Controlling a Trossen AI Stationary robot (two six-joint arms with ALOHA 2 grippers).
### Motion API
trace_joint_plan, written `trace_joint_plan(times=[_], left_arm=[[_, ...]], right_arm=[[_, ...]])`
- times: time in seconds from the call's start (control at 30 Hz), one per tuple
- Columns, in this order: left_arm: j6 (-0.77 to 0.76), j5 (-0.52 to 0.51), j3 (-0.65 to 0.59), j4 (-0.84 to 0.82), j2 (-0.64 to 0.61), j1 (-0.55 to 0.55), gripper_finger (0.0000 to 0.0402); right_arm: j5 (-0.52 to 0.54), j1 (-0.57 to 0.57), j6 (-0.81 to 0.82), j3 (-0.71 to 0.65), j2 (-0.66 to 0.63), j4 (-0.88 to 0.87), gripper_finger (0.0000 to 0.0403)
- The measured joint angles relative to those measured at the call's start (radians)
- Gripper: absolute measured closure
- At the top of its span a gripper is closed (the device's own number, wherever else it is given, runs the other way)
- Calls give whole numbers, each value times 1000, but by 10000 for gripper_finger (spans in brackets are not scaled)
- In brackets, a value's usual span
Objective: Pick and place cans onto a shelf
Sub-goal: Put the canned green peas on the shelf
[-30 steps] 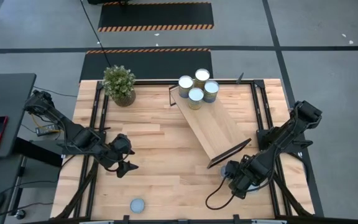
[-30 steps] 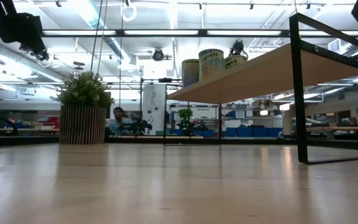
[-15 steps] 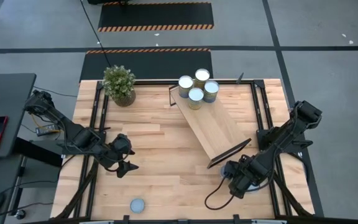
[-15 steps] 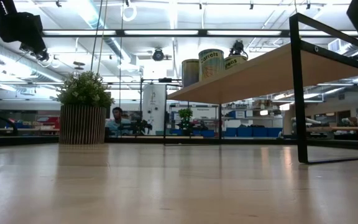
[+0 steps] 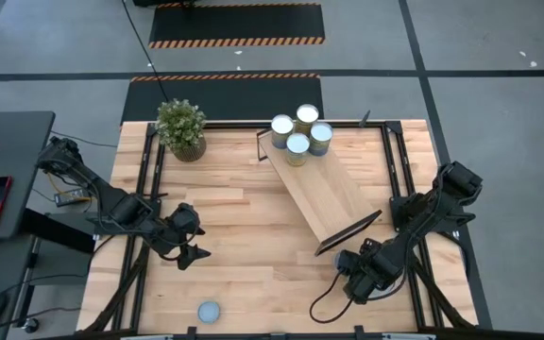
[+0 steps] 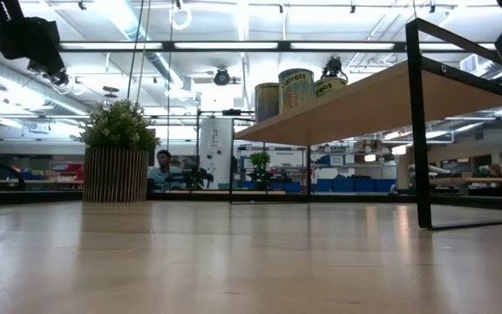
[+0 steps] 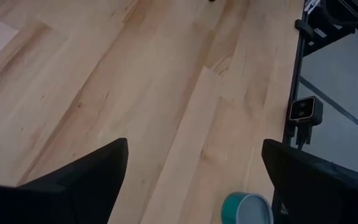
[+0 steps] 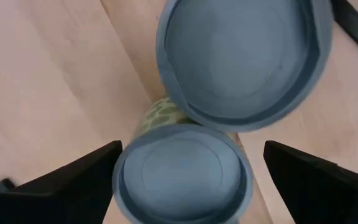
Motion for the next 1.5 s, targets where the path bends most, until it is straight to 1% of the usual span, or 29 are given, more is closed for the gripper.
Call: trace_joint_plan(times=[0.07, 0.13, 0.27, 0.37, 0.43, 0.53, 0.67, 0.77, 0.97, 1.07, 1.13, 1.2, 1.27, 1.37, 1.5], left_arm=[[1, 0, 0, -1, 0, 0, 27], [1, 0, 0, -3, 0, 0, 27], [2, 0, 0, -5, 0, 0, 27], [2, 0, 0, -6, 0, 0, 27], [2, 0, 0, -6, 0, 0, 27], [3, 0, 0, -7, 0, 0, 27], [8, 0, 0, -7, 0, 0, 27], [13, -2, 0, -7, 0, 0, 27], [13, -15, 0, -7, 0, 0, 27], [13, -16, 0, -7, 0, 0, 27], [13, -16, 0, -7, 0, 0, 27], [12, -16, 0, -6, 0, 0, 27], [7, -16, 0, -4, 0, 0, 27], [0, -16, 0, 0, 0, 0, 27], [-19, -16, 0, 4, 0, 0, 27]], right_arm=[[-1, 0, -3, 0, 12, 0, 12], [-6, 0, -6, 0, 22, 6, 29], [-13, 0, -9, 0, 26, 33, 79], [-51, -6, -2, 0, 25, 63, 112], [-74, -9, -1, 6, 25, 95, 112], [-70, -12, 0, 41, 24, 90, 112], [-35, -14, -24, 114, 23, 82, 107], [14, -15, -38, 176, 23, 89, 99], [91, -29, -90, 284, 23, 198, 100], [111, -52, -156, 337, 23, 271, 100], [119, -78, -216, 383, 23, 288, 100], [121, -117, -267, 430, 22, 258, 100], [119, -169, -300, 482, 22, 177, 101], [80, -260, -369, 559, 22, 67, 102], [36, -383, -510, 674, 21, -42, 101]])
